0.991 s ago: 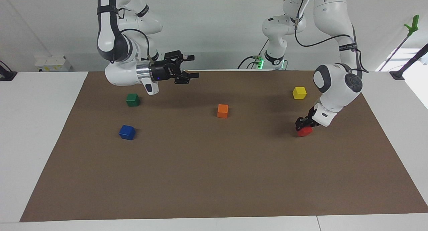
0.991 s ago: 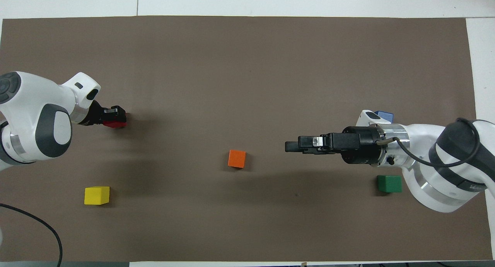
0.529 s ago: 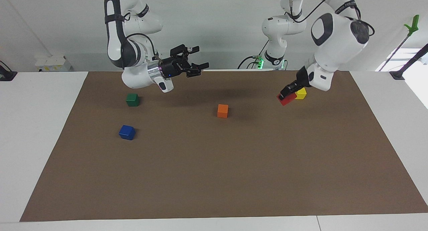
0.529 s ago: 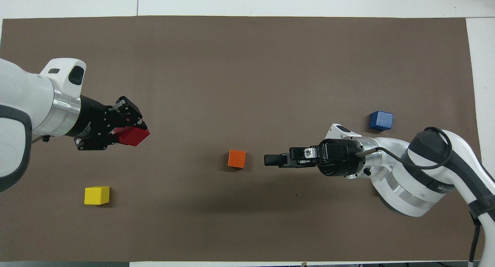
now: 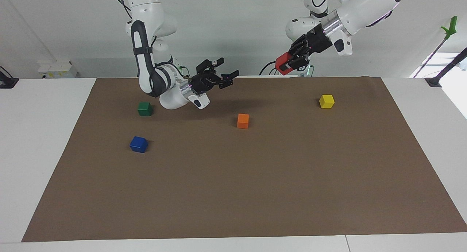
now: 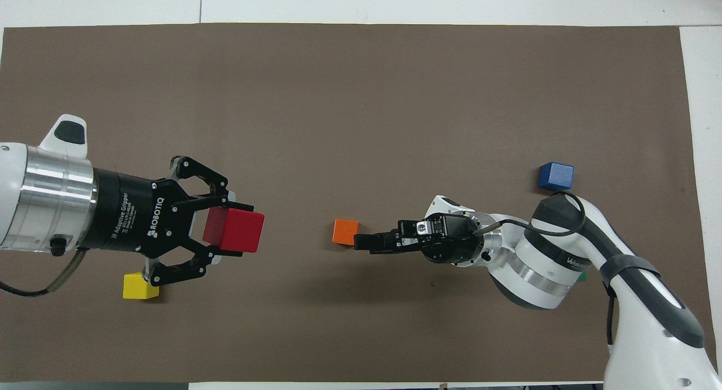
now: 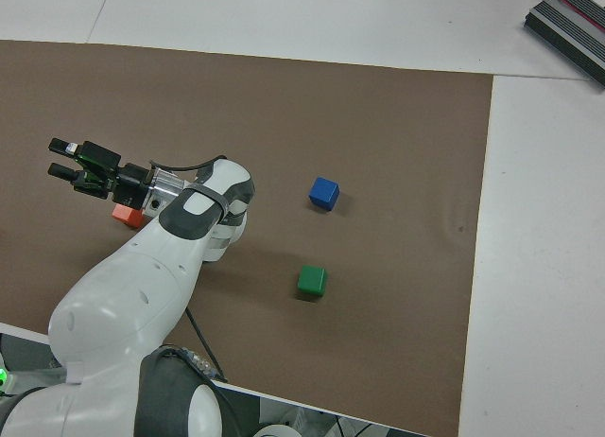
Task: Transfer red block to right arm and stack on blue block
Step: 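Carry the red cube toward the right gripper while the right gripper approaches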
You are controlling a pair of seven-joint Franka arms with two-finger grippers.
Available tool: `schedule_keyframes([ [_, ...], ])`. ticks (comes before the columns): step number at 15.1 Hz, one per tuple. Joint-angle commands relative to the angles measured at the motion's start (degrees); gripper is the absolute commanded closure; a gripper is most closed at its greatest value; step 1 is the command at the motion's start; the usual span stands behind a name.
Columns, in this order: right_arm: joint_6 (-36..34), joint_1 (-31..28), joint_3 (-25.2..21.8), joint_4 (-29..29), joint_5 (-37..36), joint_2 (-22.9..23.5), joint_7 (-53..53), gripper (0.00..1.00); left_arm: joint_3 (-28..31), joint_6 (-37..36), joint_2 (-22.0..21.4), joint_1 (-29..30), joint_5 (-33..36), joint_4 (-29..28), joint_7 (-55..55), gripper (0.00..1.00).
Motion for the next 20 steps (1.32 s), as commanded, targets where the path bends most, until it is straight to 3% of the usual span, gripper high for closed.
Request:
schedule_keyframes([
  [1,1.27,1.28,0.11,1.49,1.91,1.26,-1.71,0.00,-3.39,1.28,-1.98,-0.76,-2.27,-1.24,-13.59,1.00],
  [5,4.52,3.65,0.11,2.98,3.57,1.70,-3.91,0.00,-6.05,7.17,-2.42,-3.03,-2.36,-2.55,-29.44,1.00],
  [10,5.76,6.81,0.20,3.60,7.35,1.78,-4.62,0.00,-6.05,13.75,-6.55,-4.36,-5.60,-9.84,-29.29,1.00],
  [17,7.96,8.93,0.20,3.95,9.21,1.78,-1.71,0.01,-6.05,17.37,-7.69,-6.12,-8.07,-12.22,-29.20,1.00],
  [20,7.96,9.02,0.20,4.04,9.21,1.78,1.97,0.16,-5.96,19.73,-9.19,-8.66,-8.25,-15.12,-29.20,1.00],
])
